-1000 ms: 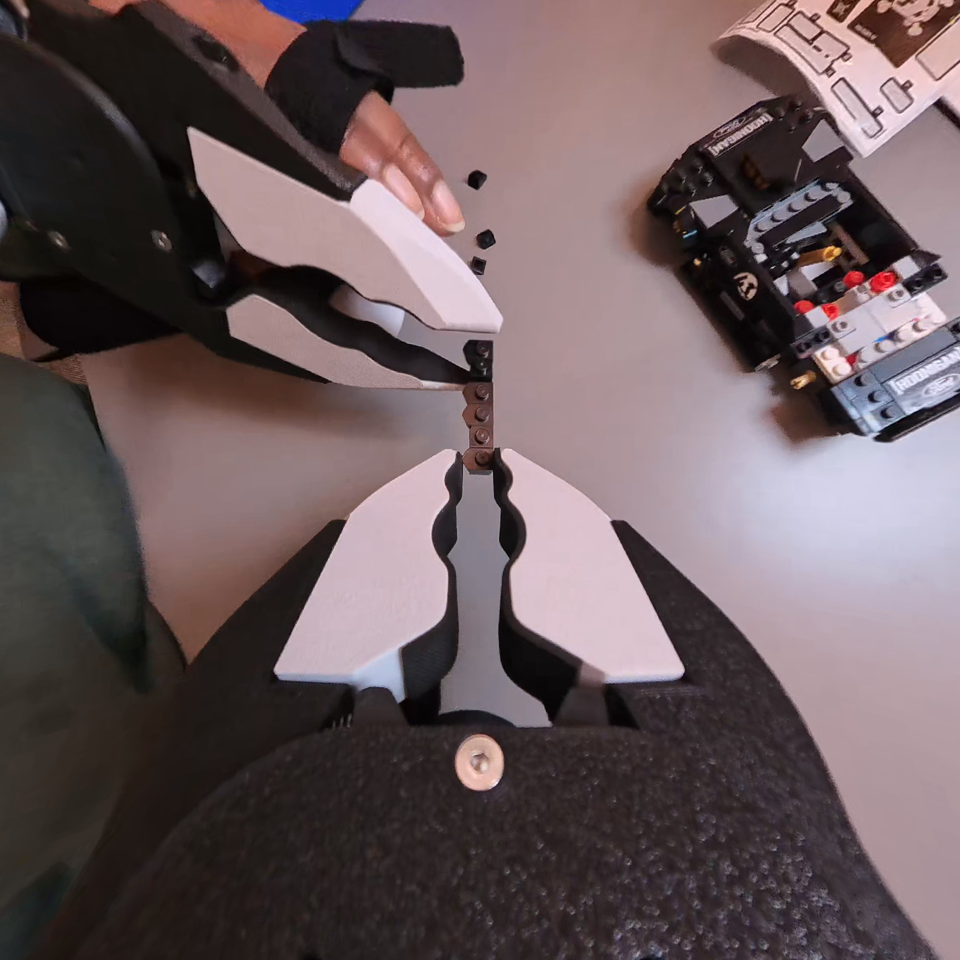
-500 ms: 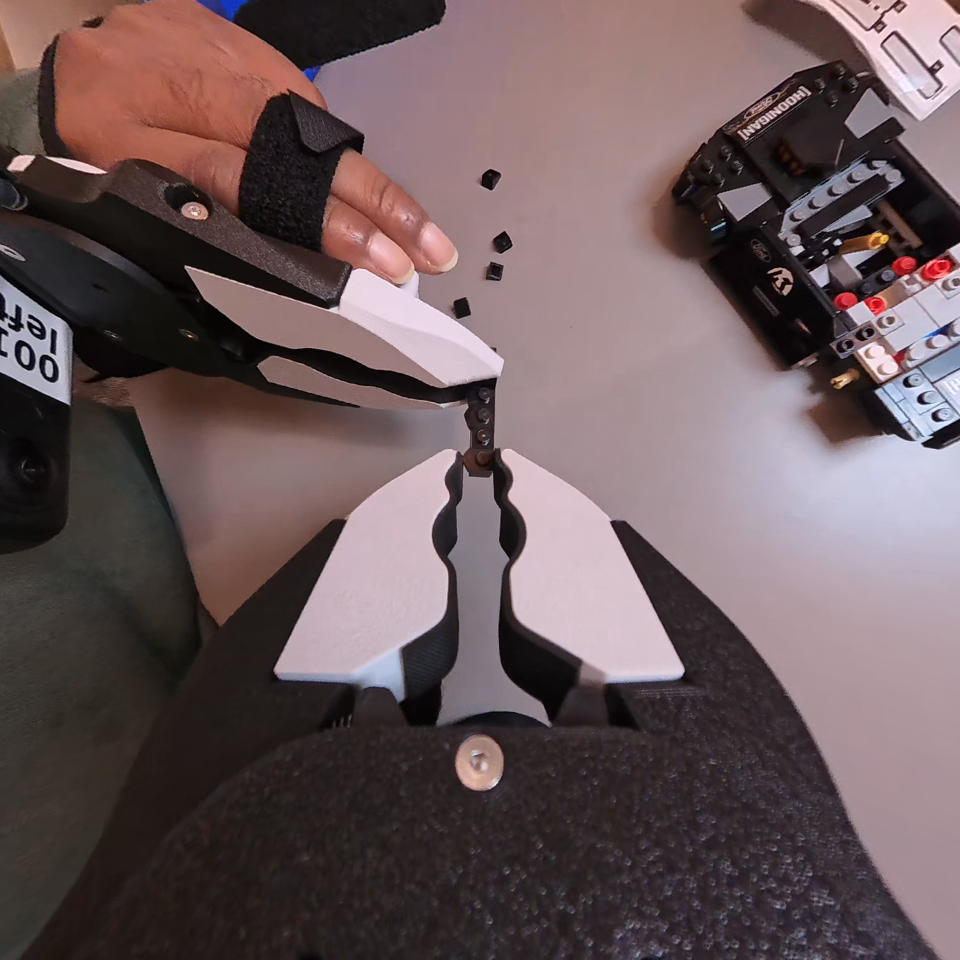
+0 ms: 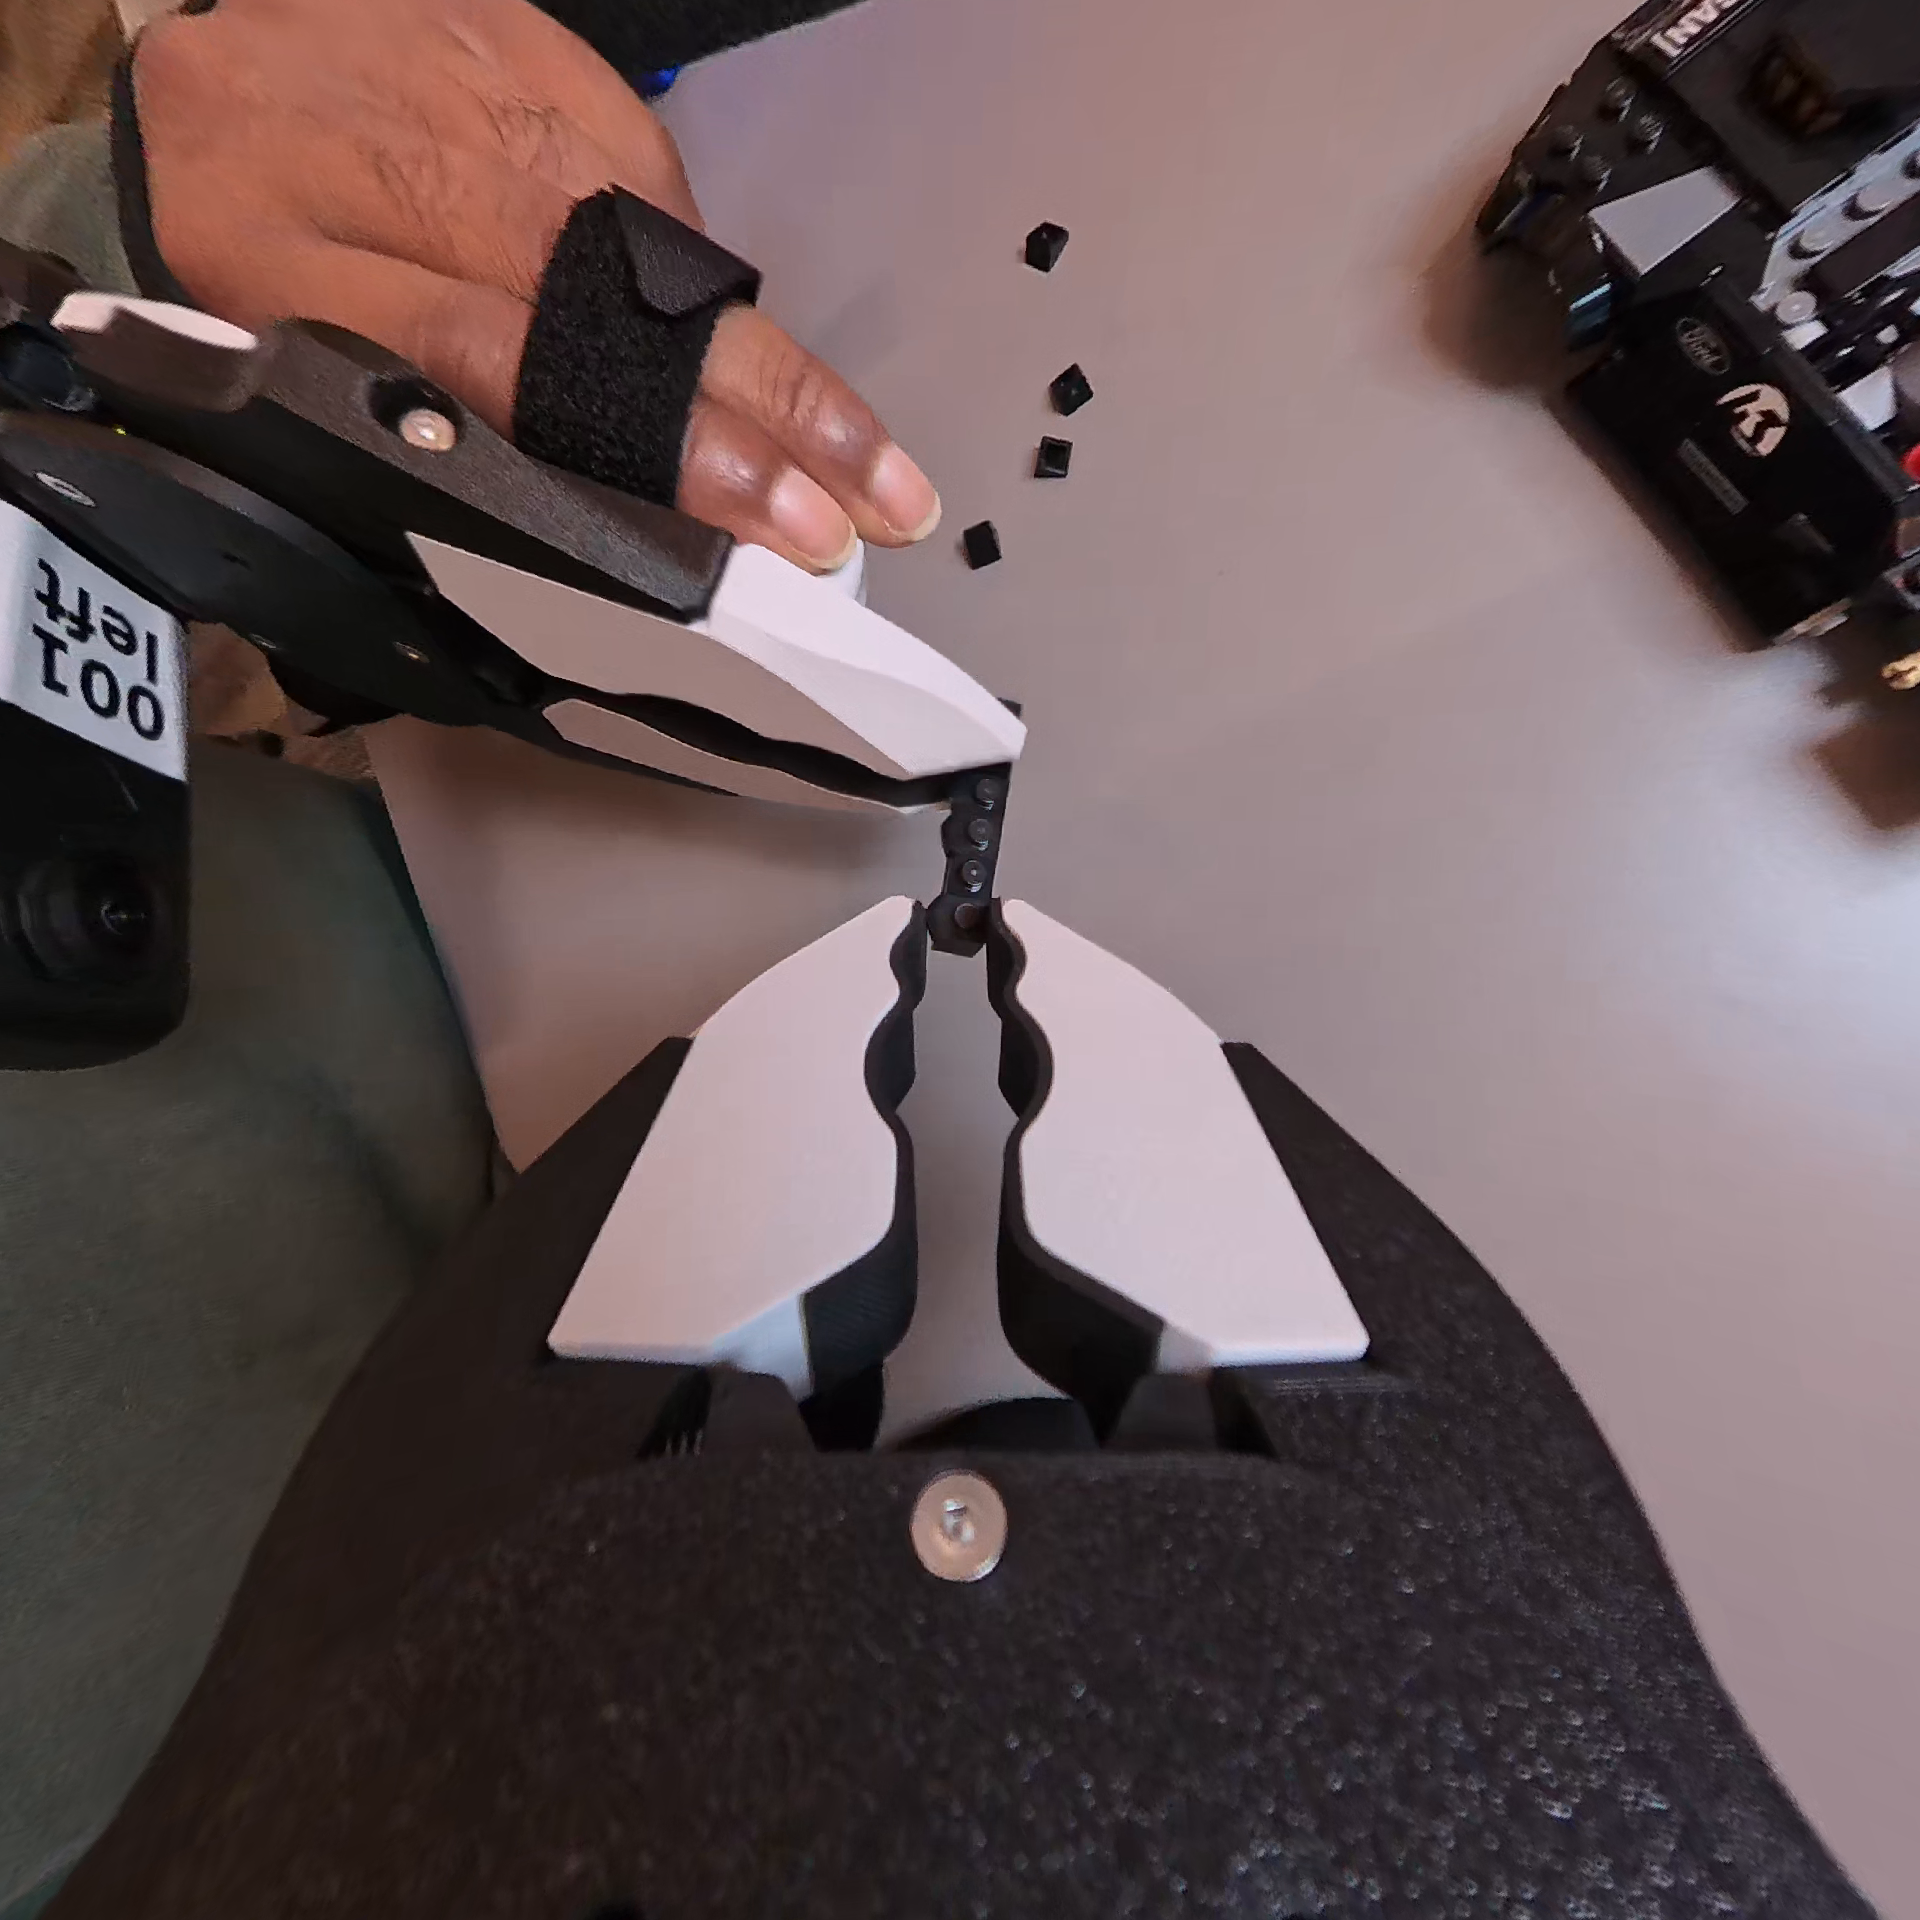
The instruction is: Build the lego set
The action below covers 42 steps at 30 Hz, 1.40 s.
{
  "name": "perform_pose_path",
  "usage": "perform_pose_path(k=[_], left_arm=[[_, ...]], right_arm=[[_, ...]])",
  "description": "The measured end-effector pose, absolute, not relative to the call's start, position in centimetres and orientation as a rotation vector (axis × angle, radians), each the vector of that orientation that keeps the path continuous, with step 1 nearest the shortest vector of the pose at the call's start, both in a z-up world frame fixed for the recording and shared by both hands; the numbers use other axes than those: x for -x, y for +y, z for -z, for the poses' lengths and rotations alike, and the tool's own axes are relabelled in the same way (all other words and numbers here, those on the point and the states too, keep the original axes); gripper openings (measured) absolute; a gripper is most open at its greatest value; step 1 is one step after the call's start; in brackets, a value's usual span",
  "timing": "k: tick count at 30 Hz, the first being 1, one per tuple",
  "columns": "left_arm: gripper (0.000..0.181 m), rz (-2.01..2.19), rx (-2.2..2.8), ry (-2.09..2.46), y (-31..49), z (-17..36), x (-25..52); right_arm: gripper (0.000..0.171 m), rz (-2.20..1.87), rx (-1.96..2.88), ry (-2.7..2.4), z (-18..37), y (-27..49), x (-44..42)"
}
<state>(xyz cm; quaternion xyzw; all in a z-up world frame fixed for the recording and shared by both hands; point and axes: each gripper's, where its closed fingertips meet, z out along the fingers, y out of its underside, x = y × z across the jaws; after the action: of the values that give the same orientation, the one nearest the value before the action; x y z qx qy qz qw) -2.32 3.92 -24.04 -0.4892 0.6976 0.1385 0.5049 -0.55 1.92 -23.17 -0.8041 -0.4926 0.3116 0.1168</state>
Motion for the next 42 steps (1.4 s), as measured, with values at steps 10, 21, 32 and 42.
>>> perform_pose_path(k=[10, 21, 32, 42], left_arm=[[0.013, -0.298, 1.211, 1.73, 3.2, 24.5, 2.4], [0.033, -0.082, 1.276, 1.632, 2.8, 23.8, 1.8], [0.028, 0.983, 1.506, 1.249, 0.3, 19.6, 1.1], [0.016, 1.203, 1.504, 1.159, 0.0, 18.5, 1.4]], right_arm=[[0.011, -1.011, 2.383, -1.44, 23.2, 1.0, 0.9], [0.011, -1.186, 2.337, -1.389, 23.4, 0.5, 0.1], [0.011, -1.459, 1.862, -1.447, 19.5, -0.8, -0.1], [0.011, -1.344, 1.77, -1.515, 19.0, -0.5, 0.0]])
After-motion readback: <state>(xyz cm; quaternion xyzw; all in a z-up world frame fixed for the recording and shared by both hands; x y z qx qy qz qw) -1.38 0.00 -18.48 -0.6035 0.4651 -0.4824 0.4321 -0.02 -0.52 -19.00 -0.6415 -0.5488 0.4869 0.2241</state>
